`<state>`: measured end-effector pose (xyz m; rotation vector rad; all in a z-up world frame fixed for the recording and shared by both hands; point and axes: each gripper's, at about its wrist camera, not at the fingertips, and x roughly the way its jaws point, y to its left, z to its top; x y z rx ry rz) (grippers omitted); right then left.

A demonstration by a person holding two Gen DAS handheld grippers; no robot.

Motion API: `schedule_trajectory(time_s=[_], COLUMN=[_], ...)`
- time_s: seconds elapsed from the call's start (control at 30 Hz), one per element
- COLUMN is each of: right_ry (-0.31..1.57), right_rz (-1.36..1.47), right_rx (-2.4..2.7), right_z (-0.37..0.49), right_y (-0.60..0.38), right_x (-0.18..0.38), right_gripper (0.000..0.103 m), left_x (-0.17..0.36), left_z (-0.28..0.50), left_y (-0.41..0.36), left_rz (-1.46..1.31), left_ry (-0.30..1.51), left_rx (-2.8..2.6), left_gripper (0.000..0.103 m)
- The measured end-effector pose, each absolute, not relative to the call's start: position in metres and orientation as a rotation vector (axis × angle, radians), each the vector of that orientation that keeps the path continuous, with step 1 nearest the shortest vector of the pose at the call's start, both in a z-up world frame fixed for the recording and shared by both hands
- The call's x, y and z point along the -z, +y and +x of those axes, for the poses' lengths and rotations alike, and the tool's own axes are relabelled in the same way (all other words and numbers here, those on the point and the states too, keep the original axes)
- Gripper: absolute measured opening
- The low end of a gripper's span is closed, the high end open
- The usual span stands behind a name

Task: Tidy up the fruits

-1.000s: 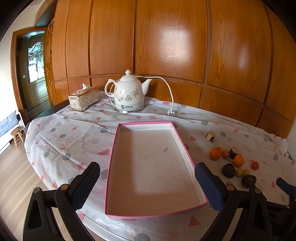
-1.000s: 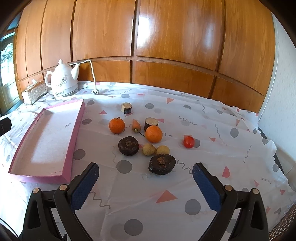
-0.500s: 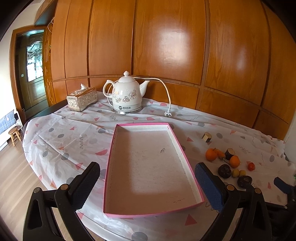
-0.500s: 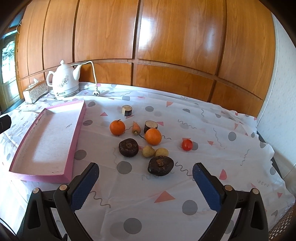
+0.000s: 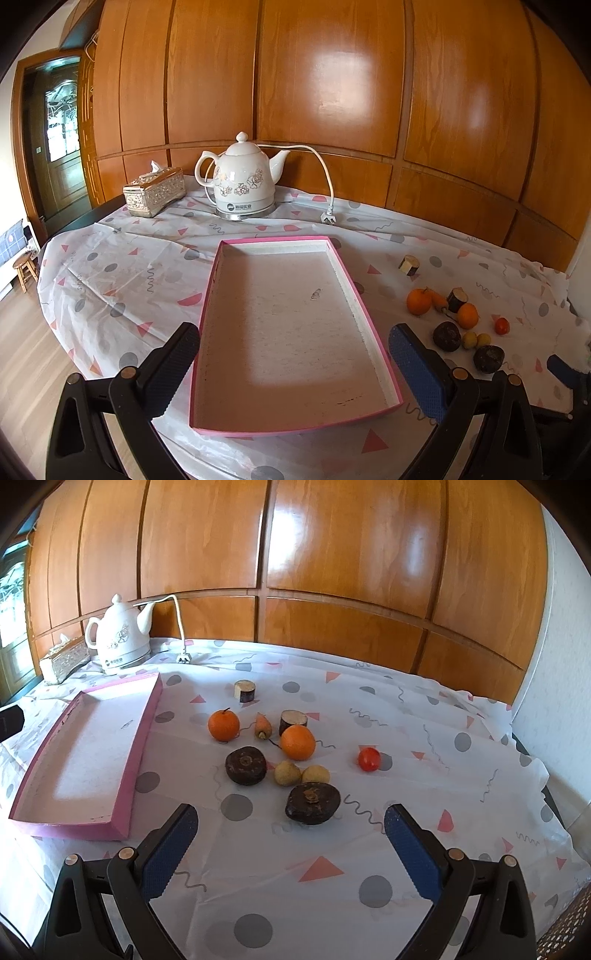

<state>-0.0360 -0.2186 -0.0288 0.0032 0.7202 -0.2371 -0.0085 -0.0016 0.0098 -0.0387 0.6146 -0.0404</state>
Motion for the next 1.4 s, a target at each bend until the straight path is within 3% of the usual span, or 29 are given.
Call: schedule_trajectory(time_s=[0.7, 1.4], right_ry=[0.712, 0.823], right_rz=[0.062, 0.228], right_rx=[0.283, 0.653], right_z=[-0.044, -0.042], right_y=[-0.246, -0.375], right_x=[0.035, 0.077], right_gripper=[0.103, 0.103], left_x=[-0.007, 0.003], left_z=[-0.011, 0.018], left_y=[-0.022, -0.071], left_rz=[0.014, 0.000], left_ry=[0.631, 0.763], left_rx=[0.078, 0.350], left_gripper=[0.103, 0.103])
